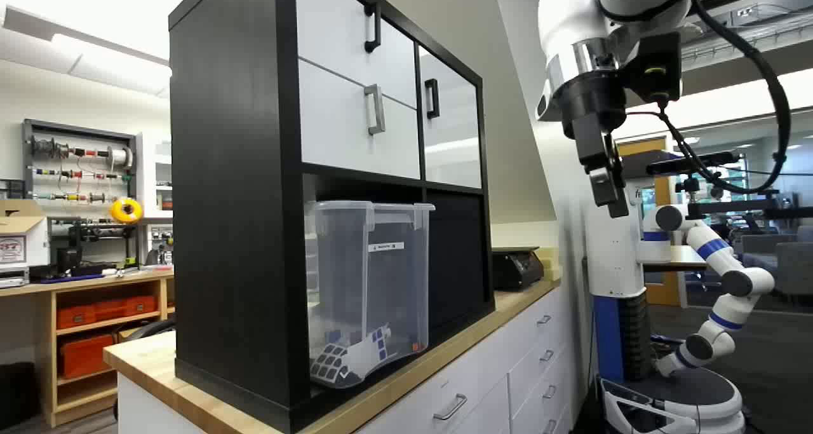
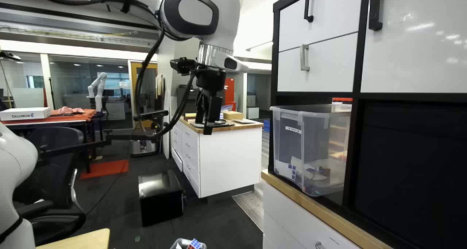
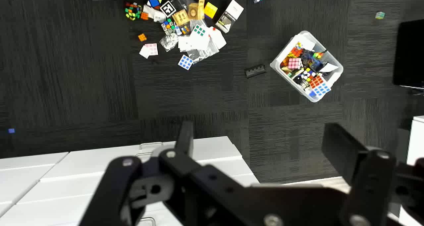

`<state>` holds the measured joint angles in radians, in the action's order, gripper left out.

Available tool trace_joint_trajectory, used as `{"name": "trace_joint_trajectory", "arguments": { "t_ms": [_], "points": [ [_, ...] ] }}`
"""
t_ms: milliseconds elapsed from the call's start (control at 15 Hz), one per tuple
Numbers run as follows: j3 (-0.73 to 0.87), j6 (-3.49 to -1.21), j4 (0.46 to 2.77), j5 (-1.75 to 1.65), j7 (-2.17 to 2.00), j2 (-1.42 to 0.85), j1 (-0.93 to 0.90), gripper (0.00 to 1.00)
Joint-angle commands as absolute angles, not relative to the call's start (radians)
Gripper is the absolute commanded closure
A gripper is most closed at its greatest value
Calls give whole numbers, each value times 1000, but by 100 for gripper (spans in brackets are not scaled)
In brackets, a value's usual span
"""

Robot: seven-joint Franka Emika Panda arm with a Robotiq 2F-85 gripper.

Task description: Pull the plastic container from the cabinet.

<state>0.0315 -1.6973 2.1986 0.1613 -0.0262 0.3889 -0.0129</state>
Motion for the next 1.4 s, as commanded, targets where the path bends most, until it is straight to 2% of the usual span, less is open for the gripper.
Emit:
{"name": "trace_joint_trajectory", "arguments": {
  "t_ms": [0, 600, 1333],
  "points": [
    [25, -1694, 2196, 163, -24, 388, -5, 0],
    [22, -1709, 2202, 155, -27, 391, -3, 0],
    [35, -2009, 2191, 142, 153, 276, -19, 0]
  ]
}}
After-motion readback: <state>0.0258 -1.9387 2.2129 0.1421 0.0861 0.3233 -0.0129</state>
